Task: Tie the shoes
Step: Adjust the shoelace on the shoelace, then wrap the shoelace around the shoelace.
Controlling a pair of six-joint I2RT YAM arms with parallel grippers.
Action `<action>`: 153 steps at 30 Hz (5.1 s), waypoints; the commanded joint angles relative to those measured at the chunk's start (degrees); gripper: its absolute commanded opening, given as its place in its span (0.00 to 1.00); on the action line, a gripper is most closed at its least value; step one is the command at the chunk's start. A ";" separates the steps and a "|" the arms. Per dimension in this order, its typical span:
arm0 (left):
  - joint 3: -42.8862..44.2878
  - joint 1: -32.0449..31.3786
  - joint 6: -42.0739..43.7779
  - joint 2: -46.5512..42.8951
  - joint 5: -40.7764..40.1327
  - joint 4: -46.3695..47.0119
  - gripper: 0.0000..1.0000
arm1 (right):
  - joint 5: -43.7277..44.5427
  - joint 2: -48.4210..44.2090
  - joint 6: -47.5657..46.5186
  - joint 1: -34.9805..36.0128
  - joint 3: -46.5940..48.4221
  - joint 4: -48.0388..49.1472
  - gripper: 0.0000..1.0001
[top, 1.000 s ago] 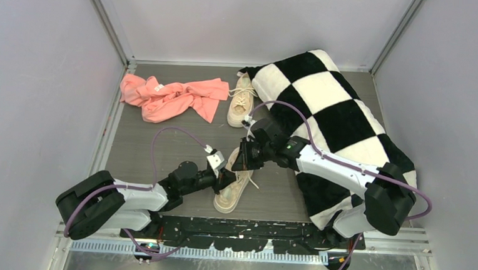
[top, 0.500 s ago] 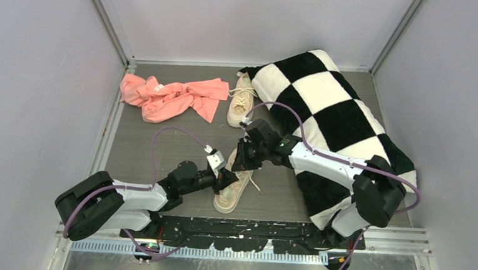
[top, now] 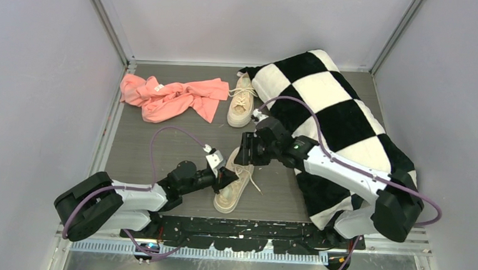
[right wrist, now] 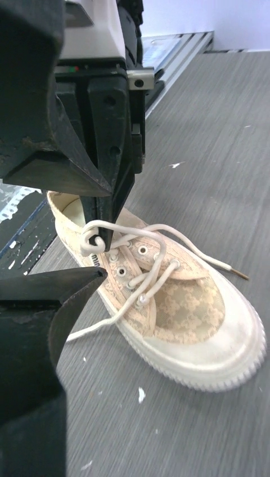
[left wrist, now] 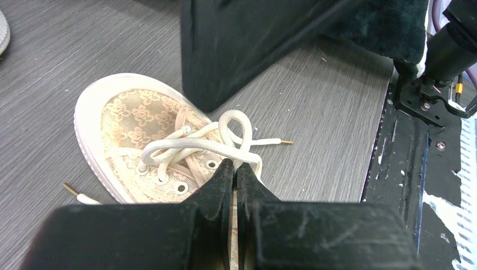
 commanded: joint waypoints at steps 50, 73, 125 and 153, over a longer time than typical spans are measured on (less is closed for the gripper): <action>-2.95 0.56 -6.16 13.67 -6.24 26.92 0.00 | -4.66 0.90 -5.67 0.41 -16.44 7.45 0.01; -3.50 0.56 -5.79 11.98 -8.47 27.23 0.00 | -5.13 3.84 -4.52 2.69 -16.67 6.55 0.01; -3.92 0.56 -6.05 13.54 -9.19 28.47 0.00 | 8.03 -9.25 -7.20 5.33 -14.79 15.27 0.57; -2.89 0.56 -5.99 11.02 -10.68 24.47 0.00 | -0.38 -6.00 -3.94 0.67 -19.04 31.69 0.62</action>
